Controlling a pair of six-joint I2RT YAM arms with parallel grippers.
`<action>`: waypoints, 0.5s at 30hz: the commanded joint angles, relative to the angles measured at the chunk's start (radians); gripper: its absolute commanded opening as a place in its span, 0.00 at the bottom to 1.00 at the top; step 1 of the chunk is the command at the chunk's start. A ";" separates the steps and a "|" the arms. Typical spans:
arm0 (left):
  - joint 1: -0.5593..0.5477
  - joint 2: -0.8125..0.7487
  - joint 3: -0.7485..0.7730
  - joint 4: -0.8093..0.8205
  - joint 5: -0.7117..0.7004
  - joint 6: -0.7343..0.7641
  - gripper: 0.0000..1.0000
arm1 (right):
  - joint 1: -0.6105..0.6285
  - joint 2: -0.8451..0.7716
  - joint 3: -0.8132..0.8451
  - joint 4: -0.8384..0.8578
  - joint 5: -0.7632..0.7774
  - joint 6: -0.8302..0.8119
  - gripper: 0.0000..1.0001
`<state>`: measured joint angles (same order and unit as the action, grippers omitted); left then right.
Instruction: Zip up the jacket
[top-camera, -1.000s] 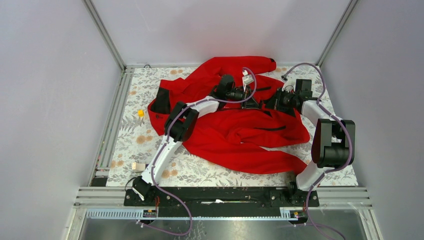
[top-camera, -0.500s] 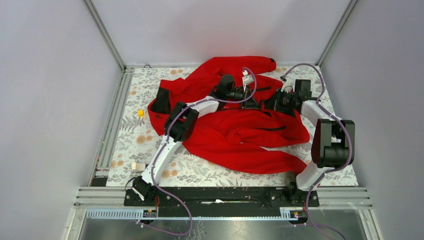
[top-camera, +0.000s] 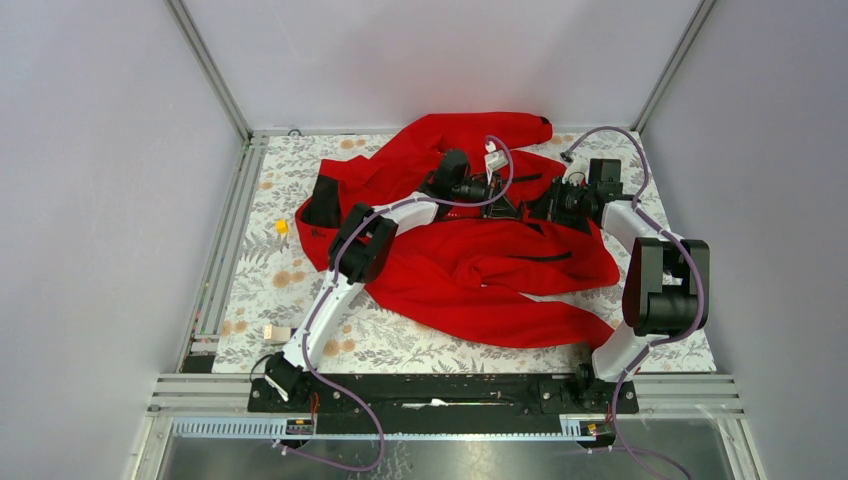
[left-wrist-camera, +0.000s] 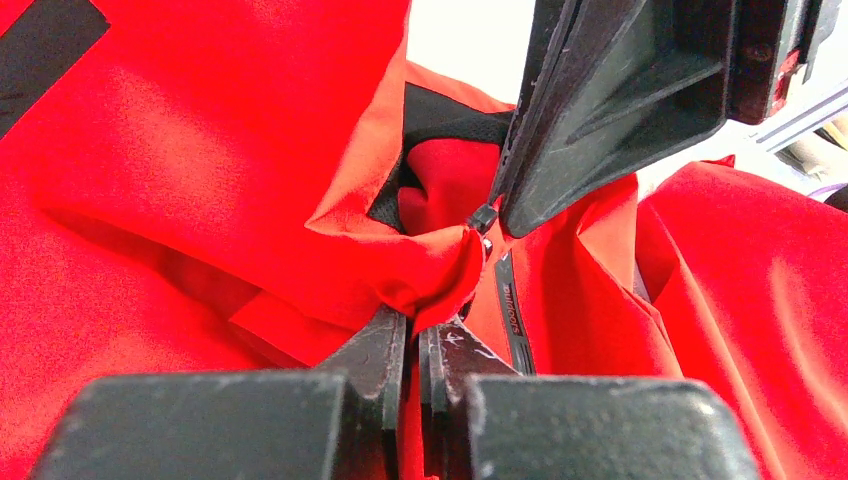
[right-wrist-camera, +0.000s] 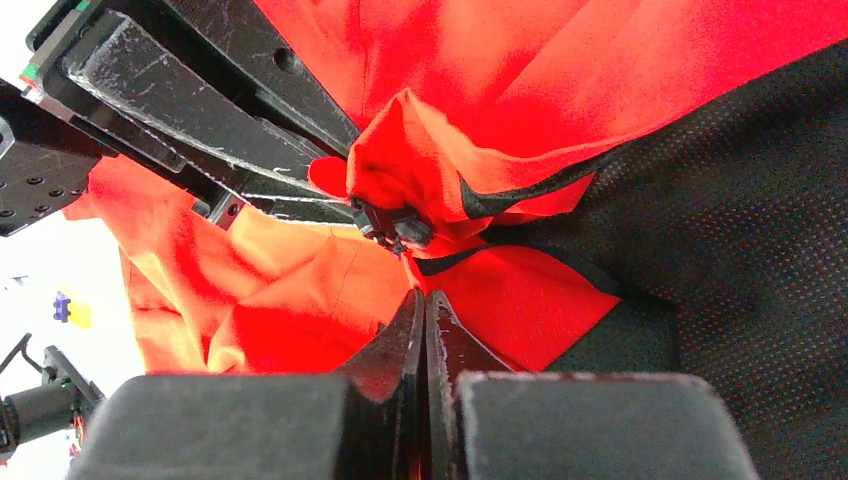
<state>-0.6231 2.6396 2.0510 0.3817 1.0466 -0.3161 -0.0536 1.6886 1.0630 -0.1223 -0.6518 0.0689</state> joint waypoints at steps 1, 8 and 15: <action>-0.004 -0.076 0.011 -0.005 -0.007 0.034 0.00 | 0.011 -0.024 0.029 0.025 0.007 0.002 0.00; -0.010 -0.072 0.022 -0.026 -0.015 0.047 0.00 | 0.011 -0.025 0.028 0.032 0.003 0.006 0.00; -0.015 -0.072 0.026 -0.040 -0.020 0.058 0.00 | 0.012 -0.020 0.031 0.030 -0.002 0.008 0.00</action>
<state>-0.6312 2.6396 2.0514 0.3367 1.0348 -0.2874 -0.0528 1.6886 1.0630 -0.1215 -0.6472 0.0742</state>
